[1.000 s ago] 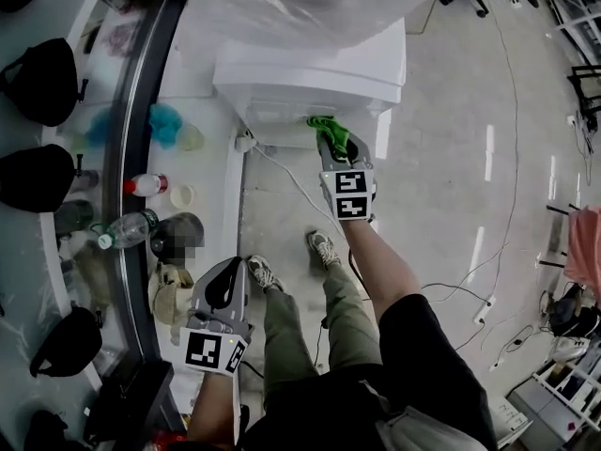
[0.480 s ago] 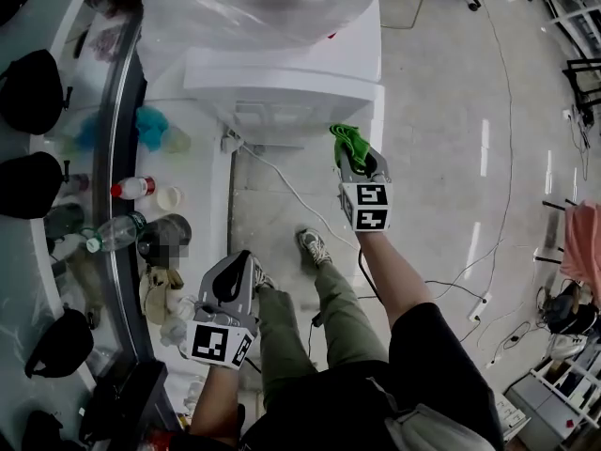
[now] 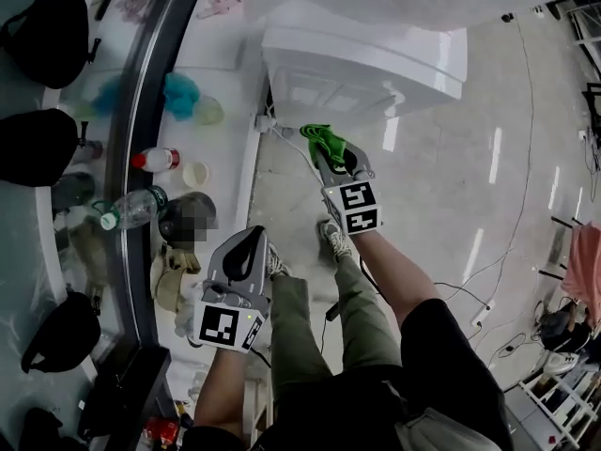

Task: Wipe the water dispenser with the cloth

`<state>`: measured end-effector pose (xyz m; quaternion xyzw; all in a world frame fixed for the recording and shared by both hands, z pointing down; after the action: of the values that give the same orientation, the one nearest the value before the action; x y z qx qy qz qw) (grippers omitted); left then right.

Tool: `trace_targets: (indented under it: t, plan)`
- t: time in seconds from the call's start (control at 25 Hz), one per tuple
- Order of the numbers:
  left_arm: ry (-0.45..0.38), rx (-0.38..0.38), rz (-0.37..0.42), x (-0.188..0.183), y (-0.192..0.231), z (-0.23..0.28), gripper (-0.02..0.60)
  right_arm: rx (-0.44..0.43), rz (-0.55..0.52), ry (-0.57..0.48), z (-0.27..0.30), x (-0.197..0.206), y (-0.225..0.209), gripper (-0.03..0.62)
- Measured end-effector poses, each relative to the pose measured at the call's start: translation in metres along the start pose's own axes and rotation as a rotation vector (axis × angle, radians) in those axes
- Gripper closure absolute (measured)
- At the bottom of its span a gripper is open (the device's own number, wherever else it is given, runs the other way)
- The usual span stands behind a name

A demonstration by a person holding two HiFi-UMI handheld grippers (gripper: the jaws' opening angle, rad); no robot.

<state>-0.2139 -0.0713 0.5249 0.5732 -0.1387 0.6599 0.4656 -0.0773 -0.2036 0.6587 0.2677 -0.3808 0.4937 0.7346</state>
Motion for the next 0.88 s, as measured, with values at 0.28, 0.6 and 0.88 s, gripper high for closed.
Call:
trace_targets:
  t: [0.28,0.6,0.88]
  plan:
    - [0.002,0.080,0.013,0.018,0.045,-0.024,0.580,0.039,-0.016,-0.007,0.068,-0.016,0.056,0.500]
    - [-0.032,0.109,0.046,0.020,0.081,-0.025,0.580,0.087,-0.013,-0.013,0.109,-0.026,0.059,0.500]
    - [-0.018,0.130,0.073,0.028,0.059,0.000,0.580,0.112,-0.064,0.031,0.092,-0.007,0.009,0.500]
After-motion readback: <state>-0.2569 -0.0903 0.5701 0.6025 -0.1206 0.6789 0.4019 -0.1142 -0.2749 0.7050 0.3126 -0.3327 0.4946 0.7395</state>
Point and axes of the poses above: the fingertips, and each gripper's own axes: z forward along the fingers, y to its left, x out of its underside, the point moved 1 cm from there along -z, backward along the fingers, and after that the axes turned 9 degrees about x, right-handed, at the moved point
